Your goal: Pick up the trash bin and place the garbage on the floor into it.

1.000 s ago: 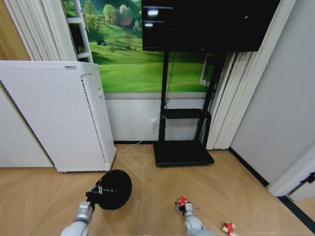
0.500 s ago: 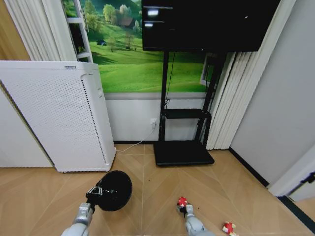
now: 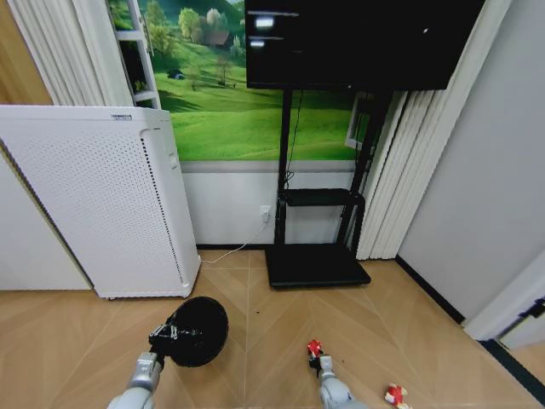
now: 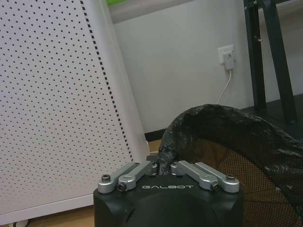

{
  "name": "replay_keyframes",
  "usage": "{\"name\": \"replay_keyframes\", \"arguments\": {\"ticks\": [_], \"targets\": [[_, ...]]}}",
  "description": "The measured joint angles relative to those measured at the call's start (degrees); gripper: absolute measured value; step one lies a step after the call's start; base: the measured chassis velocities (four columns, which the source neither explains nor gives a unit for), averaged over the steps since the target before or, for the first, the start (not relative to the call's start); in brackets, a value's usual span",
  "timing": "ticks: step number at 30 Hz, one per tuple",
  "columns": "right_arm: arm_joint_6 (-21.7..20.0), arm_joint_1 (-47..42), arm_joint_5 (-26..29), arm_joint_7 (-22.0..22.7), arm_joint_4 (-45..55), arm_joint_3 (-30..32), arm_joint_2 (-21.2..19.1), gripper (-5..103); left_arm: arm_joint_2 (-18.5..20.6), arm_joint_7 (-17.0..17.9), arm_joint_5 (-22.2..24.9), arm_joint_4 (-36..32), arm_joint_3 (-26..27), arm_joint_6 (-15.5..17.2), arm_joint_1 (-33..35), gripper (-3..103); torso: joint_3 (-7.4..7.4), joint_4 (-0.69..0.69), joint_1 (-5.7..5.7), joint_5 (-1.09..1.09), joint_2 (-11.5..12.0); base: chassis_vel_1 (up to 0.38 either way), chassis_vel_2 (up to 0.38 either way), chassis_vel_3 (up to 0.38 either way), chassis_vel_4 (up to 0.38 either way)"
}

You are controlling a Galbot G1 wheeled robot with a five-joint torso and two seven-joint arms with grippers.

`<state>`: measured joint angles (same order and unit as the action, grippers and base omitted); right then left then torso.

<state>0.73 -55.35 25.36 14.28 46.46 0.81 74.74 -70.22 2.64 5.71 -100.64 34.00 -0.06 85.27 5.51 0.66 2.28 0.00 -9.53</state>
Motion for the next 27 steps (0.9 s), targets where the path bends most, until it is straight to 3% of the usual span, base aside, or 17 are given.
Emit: {"name": "replay_keyframes", "arguments": {"ticks": [6,12,13,14,15,17,21,27], "targets": [[-0.69,-1.08,0.71,0.57,2.58,-0.37,-1.00,30,-0.23,-0.04,-0.17,0.22,-0.25,-0.21,-0.12,7,0.00,0.00,0.00,0.02,0.00,0.000,0.000,0.000,0.000],[-4.41,-4.14,4.52,3.01,12.85,-0.97,-6.00,15,-0.20,-0.08,-0.18,0.27,-0.50,-0.27,-0.27,7,0.01,0.00,0.01,0.05,0.01,0.000,0.000,0.000,0.000],[-5.45,-5.57,6.13,4.08,18.67,-1.25,-9.92,5,-0.07,-0.08,-0.22,0.47,-0.88,-0.27,-0.59,7,0.01,0.01,0.01,0.00,0.00,0.000,0.000,0.000,0.000],[-5.45,-5.57,6.13,4.08,18.67,-1.25,-9.92,5,-0.07,-0.08,-0.22,0.47,-0.88,-0.27,-0.59,7,0.01,0.01,0.01,0.00,0.00,0.000,0.000,0.000,0.000],[-5.71,-8.30,7.24,5.11,27.59,-0.97,-16.56,1,-0.08,-0.09,-0.38,0.86,-1.84,-0.21,-1.65,7,0.01,0.02,0.01,0.02,0.00,0.000,0.000,0.000,0.000],[-6.25,-10.96,8.60,5.05,33.48,0.85,-20.62,0,-0.30,-0.08,-0.55,1.11,-2.49,0.01,-2.36,7,0.01,0.02,0.01,0.00,0.00,0.000,0.000,0.000,0.000],[-6.08,-12.69,8.24,4.39,34.86,2.36,-22.29,0,-1.05,-0.06,-1.09,1.37,-3.23,0.13,-2.74,7,0.01,0.02,0.01,0.00,0.00,0.000,0.000,0.000,0.000],[-5.95,-12.37,7.14,3.72,32.74,3.01,-21.17,0,-1.67,-0.02,-1.64,1.38,-3.95,0.27,-2.90,7,0.01,0.02,0.01,0.01,0.01,0.000,0.000,0.000,0.000]]}}
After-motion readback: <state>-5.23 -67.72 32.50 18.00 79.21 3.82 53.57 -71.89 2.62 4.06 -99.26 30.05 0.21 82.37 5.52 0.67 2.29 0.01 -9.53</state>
